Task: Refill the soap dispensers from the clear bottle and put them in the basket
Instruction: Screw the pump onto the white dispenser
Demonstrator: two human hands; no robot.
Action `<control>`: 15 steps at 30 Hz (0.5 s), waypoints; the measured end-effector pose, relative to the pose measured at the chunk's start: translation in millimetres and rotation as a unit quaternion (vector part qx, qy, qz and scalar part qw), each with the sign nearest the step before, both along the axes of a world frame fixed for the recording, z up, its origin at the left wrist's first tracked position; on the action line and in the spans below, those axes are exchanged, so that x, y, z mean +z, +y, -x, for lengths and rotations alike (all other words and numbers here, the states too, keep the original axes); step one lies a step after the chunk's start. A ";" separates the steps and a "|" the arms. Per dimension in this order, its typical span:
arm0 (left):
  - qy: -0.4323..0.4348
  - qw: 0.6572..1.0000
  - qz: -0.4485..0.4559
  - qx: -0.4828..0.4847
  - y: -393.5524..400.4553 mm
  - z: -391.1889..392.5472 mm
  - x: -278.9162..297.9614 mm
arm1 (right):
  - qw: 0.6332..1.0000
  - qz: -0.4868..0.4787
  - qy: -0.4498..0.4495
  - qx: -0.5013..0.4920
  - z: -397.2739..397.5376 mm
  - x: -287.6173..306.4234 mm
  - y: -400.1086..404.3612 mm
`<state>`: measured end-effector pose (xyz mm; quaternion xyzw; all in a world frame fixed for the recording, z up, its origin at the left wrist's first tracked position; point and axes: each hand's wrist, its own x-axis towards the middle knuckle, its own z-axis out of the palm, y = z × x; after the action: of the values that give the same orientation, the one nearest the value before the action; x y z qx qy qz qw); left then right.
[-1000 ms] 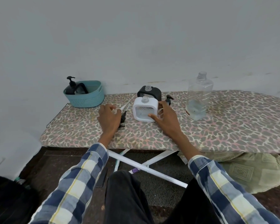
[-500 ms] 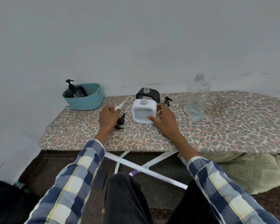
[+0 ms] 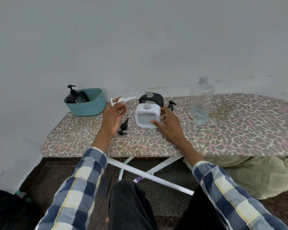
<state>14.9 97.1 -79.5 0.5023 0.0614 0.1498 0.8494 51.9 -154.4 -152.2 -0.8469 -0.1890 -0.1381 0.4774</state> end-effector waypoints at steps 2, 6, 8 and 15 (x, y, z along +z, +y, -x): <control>-0.013 0.999 0.040 -0.012 -3.0 0.3 4.8 | 1.000 0.000 -0.004 -0.001 0.7 0.7 -0.1; -0.021 1.000 0.019 -0.004 -10.5 -2.7 14.1 | 1.000 0.005 -0.010 -0.004 1.4 1.6 0.3; -0.021 1.000 -0.011 0.012 -13.1 -4.4 18.4 | 1.000 0.004 -0.012 -0.006 1.8 1.8 0.1; -0.026 0.988 -0.139 0.059 -16.6 -9.5 30.0 | 1.000 0.009 -0.007 -0.011 1.9 2.8 0.5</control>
<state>24.5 80.6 -49.5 0.6066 0.0476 0.2192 0.7627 50.1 -153.9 -149.4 -0.8520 -0.1844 -0.1470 0.4673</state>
